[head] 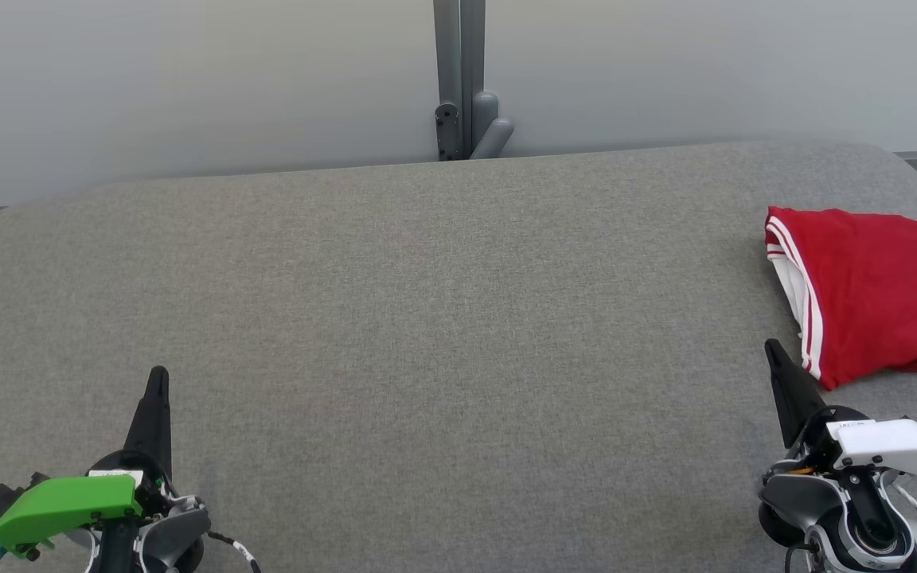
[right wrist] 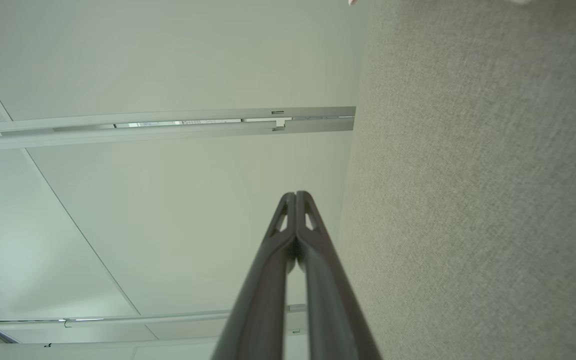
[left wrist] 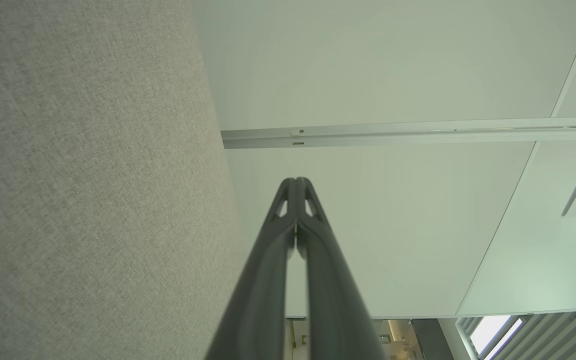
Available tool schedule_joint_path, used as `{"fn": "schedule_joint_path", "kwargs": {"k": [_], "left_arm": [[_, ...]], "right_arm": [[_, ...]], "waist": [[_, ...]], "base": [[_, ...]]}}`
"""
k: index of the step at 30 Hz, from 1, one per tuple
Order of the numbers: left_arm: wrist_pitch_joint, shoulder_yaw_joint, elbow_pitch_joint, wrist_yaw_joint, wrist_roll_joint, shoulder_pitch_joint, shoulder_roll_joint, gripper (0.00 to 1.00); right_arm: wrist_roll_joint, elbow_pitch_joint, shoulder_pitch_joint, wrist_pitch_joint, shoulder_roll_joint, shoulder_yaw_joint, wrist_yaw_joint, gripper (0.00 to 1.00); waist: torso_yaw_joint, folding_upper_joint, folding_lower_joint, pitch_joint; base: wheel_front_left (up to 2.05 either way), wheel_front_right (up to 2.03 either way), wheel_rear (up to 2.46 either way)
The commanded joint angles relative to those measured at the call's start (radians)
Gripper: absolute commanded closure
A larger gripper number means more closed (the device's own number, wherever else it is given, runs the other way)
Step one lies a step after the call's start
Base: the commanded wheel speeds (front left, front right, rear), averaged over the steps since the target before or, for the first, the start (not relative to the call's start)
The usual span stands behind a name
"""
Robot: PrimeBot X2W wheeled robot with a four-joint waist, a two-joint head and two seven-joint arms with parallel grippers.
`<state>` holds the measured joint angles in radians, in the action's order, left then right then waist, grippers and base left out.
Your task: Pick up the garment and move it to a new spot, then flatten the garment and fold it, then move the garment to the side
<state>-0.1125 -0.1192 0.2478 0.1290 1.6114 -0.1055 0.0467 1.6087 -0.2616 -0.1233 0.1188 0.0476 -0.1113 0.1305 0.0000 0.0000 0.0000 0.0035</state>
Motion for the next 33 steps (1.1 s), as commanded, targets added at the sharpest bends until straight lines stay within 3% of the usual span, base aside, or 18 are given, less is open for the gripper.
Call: {"fn": "schedule_joint_path", "kwargs": {"k": [1,33], "left_arm": [[0.0,-0.001,-0.003,0.004,0.002,-0.011,0.007,1.0],[0.0,-0.001,-0.003,0.004,0.002,-0.011,0.007,1.0]], "right_arm": [[0.006,0.005,-0.002,0.001,0.005,-0.001,0.0,1.0],[0.006,0.005,-0.002,0.001,0.005,-0.001,0.0,1.0]], "waist": [[0.0,0.0,0.0,0.0],[0.0,0.0,0.0,0.0]], "base": [[0.0,0.0,0.0],[0.0,0.0,0.0]]}}
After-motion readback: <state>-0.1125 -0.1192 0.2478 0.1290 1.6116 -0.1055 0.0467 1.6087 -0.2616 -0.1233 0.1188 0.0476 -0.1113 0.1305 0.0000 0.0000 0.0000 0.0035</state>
